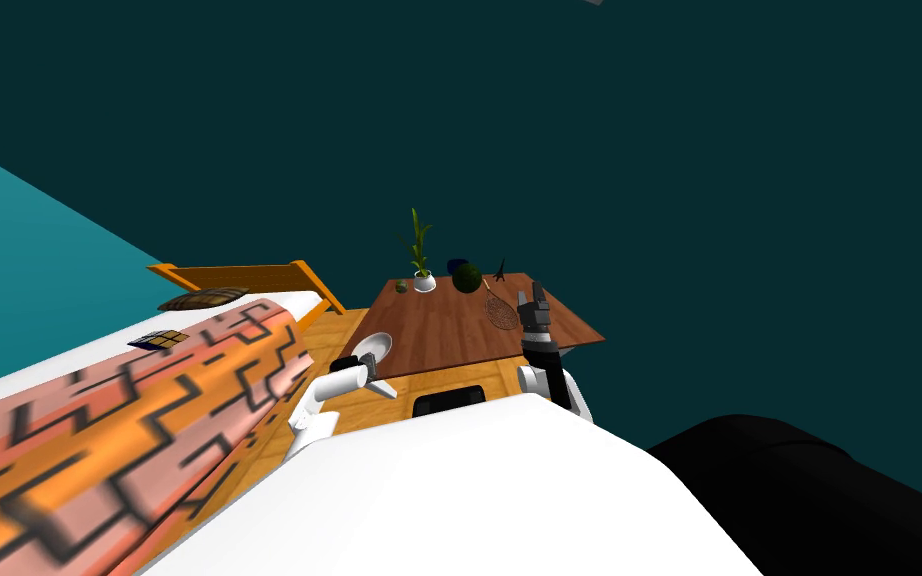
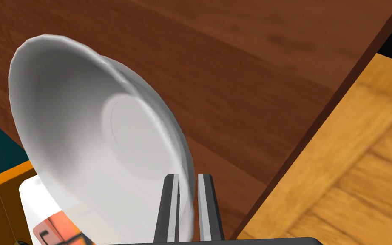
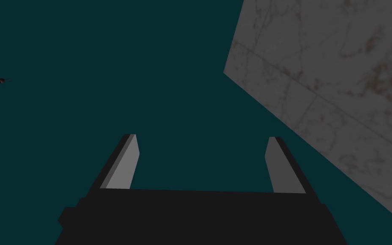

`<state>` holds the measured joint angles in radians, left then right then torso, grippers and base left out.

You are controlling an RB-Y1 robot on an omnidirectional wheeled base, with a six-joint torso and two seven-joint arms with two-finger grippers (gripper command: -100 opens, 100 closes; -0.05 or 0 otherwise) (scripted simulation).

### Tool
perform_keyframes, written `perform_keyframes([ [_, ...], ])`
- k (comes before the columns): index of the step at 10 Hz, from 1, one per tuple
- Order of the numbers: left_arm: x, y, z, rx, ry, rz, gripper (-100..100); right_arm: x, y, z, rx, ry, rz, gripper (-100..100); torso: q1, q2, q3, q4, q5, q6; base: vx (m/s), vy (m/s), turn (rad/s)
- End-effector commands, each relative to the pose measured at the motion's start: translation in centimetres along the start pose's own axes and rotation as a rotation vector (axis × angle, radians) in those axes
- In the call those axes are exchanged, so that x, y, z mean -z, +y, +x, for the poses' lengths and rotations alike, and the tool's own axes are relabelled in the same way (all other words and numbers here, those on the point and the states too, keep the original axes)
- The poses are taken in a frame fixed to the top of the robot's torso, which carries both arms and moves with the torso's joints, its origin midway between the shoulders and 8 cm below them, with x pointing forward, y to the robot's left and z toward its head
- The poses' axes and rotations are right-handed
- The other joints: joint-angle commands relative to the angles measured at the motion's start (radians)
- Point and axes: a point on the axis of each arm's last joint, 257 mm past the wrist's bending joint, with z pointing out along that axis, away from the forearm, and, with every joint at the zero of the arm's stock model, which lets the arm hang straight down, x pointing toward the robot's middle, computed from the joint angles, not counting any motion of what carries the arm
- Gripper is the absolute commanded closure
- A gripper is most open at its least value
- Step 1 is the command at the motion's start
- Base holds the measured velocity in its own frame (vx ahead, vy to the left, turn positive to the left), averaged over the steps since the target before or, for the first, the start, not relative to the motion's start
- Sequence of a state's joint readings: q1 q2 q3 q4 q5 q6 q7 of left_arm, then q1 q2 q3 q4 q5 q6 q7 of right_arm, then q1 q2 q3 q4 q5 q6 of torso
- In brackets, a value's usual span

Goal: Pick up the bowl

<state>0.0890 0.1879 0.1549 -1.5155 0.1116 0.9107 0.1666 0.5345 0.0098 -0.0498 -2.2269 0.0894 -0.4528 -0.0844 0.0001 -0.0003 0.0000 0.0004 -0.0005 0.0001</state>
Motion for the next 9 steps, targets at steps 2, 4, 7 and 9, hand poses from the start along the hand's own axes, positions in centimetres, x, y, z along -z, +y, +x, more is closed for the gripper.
perform_keyframes([
  [2,0.0,-0.1,0.0,0.001,0.001,0.002,100,0.0,0.0,0.0,0.0,0.0,0.0,0,0.0,0.0,0.0,0.0,0.0,0.0,0.0,0.0,0.0],
  [4,0.0,0.0,0.0,0.001,0.001,0.0,0,0.0,0.0,0.0,0.0,0.0,0.0,0,0.0,0.001,0.0,0.0,0.0,0.0,0.0,0.0,0.0],
  [7,1.2,-0.8,-0.2,0.0,-0.001,0.002,100,0.0,0.0,0.0,0.0,0.0,0.0,0,-0.002,0.003,0.002,0.001,-0.001,0.0,-0.033,-0.012,-0.006],
  [9,1.0,-0.6,-0.1,0.001,-0.001,0.001,0,0.0,0.0,0.0,0.0,0.0,0.0,0,-0.002,0.003,0.002,0.001,-0.001,0.0,-0.007,-0.002,0.0],
])
